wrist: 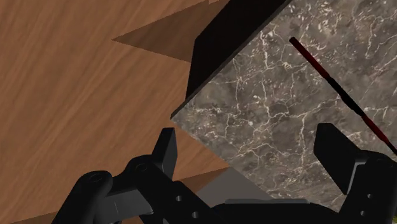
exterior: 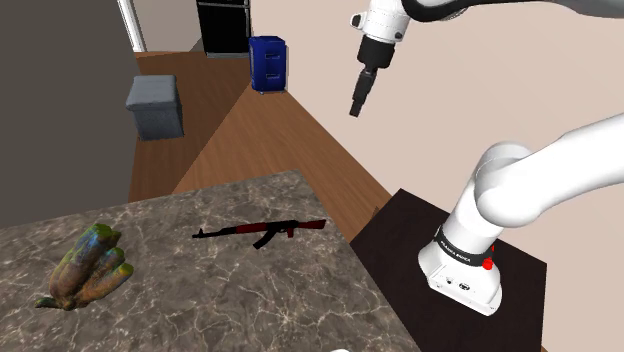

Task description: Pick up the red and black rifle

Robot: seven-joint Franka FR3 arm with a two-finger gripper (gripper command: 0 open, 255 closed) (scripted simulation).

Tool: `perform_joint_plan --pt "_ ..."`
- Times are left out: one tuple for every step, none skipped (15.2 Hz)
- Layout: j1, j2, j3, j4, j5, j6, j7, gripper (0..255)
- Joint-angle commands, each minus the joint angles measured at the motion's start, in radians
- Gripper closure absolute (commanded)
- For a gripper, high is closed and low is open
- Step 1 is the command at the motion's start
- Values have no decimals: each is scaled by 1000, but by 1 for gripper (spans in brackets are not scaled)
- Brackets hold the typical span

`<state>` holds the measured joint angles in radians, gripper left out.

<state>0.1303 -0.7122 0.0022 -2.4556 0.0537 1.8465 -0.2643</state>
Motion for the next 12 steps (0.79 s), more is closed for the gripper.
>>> perform_joint_plan --pt "29 28 11 -35 17 73 -27 0" --pt "43 46 16 -47 25 106 -41 0" --pt "58 64 21 -58 33 138 -55 0" --pt "73 84 27 -67 41 171 -69 0" --pt "88 104 32 -76 50 203 -83 0" --pt "103 125 38 -84 58 235 -97 0" --pt "118 146 43 -91 67 267 -112 0" --pt "133 169 49 -97 76 299 -126 0" --pt "148 192 55 -102 84 331 -141 0" --pt "163 216 61 -107 93 363 -157 0" --pt "178 240 67 -110 102 394 -172 0" --pt "193 266 73 -112 111 425 -188 0"
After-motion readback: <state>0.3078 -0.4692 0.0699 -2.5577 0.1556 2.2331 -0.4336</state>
